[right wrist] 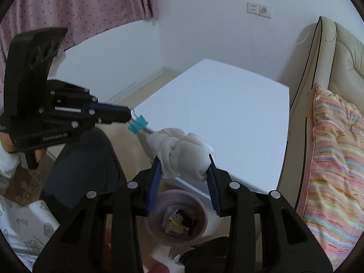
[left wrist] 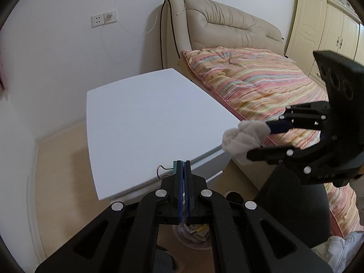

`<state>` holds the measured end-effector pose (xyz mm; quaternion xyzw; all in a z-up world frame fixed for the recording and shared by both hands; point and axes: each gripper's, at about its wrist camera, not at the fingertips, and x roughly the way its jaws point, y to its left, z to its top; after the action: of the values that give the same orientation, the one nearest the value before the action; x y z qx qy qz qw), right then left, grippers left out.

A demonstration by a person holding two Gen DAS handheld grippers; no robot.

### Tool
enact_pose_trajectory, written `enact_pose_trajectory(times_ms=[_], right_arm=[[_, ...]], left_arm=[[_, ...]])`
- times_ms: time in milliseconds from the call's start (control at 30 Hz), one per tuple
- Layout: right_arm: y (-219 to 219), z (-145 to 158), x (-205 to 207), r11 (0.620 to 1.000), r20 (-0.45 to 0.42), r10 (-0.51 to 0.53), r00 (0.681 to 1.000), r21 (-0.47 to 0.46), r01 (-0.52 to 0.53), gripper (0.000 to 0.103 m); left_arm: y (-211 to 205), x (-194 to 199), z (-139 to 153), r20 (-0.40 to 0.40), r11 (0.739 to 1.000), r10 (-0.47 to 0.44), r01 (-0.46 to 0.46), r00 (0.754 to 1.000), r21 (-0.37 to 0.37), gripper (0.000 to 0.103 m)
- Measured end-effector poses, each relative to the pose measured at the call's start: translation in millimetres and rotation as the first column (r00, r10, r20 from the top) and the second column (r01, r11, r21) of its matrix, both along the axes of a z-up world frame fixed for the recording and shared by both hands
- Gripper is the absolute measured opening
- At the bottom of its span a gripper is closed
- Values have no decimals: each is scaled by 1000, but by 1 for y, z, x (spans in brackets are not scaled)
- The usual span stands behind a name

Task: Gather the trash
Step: 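Carry the socks over the wastebasket and open the right gripper while the left carries the clip, then hold the teal clip over the wastebasket and open the left gripper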

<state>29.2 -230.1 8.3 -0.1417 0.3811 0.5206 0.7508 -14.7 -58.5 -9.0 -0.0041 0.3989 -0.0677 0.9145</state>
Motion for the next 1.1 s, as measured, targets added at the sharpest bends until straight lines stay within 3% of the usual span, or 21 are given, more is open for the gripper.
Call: enact_pose_trajectory(times_ms=[333, 433, 567, 667, 1100], right_arm=[[2, -35, -15, 999, -79, 22, 997, -43, -25, 39], [5, -40, -16, 998, -84, 25, 996, -52, -30, 53], [7, -43, -12, 998, -77, 8, 997, -59, -13, 88], [7, -44, -8, 998, -86, -7, 996, -59, 2, 94], [-7, -34, 1, 996, -90, -78, 993, -50, 73, 97]], left_arm=[[-2, -13, -7, -19, 999, -13, 13, 1000, -30, 0], [-2, -14, -9, -23, 999, -15, 14, 1000, -33, 0], [-2, -14, -11, -27, 999, -16, 15, 1000, -33, 0], [-2, -13, -12, -32, 999, -18, 16, 999, -35, 0], [-9, -13, -17, -44, 997, -64, 62, 997, -48, 0]])
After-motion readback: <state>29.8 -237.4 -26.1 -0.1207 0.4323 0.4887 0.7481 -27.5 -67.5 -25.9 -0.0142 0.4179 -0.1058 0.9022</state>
